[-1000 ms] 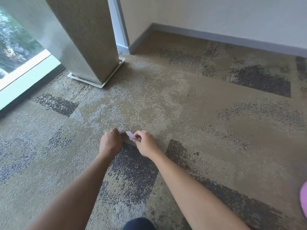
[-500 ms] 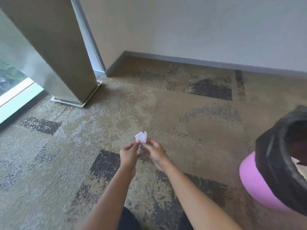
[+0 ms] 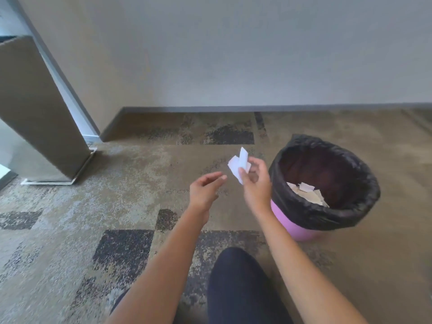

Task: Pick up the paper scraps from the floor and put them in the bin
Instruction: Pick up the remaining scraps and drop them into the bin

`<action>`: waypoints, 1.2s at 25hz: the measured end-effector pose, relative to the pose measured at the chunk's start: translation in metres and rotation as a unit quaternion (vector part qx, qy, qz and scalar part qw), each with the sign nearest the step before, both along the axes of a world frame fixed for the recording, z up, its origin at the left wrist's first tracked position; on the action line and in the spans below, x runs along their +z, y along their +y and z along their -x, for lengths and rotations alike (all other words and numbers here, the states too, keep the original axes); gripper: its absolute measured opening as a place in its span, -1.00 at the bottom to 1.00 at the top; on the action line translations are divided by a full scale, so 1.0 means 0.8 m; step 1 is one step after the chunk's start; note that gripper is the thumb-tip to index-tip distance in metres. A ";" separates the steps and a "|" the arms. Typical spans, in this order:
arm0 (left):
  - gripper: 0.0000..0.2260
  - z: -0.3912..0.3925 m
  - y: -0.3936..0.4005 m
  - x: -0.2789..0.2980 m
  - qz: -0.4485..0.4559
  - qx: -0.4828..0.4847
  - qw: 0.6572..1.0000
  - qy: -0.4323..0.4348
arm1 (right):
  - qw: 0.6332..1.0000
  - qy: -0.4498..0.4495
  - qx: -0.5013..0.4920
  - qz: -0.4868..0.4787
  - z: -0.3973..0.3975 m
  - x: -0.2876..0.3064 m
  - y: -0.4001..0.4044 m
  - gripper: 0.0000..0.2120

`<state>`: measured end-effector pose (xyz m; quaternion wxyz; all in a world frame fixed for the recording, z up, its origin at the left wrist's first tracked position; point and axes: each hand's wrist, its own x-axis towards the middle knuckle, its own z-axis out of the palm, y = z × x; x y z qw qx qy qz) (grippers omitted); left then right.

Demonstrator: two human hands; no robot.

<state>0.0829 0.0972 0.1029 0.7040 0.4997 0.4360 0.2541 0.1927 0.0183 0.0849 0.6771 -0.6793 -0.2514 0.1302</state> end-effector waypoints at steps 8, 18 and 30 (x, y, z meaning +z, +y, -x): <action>-0.81 -0.037 -0.088 0.082 -0.074 -0.100 0.992 -0.010 | 0.961 -0.049 -0.219 0.163 -0.110 0.032 -0.128 -0.58; -0.86 -0.057 -0.194 0.142 -0.129 -0.119 0.984 -0.011 | 0.953 -0.072 -0.171 0.241 -0.121 0.068 -0.264 -0.68; -0.86 -0.026 -0.202 0.119 -0.135 -0.112 0.984 -0.022 | 0.949 -0.144 -0.130 0.247 -0.090 0.133 -0.283 -0.85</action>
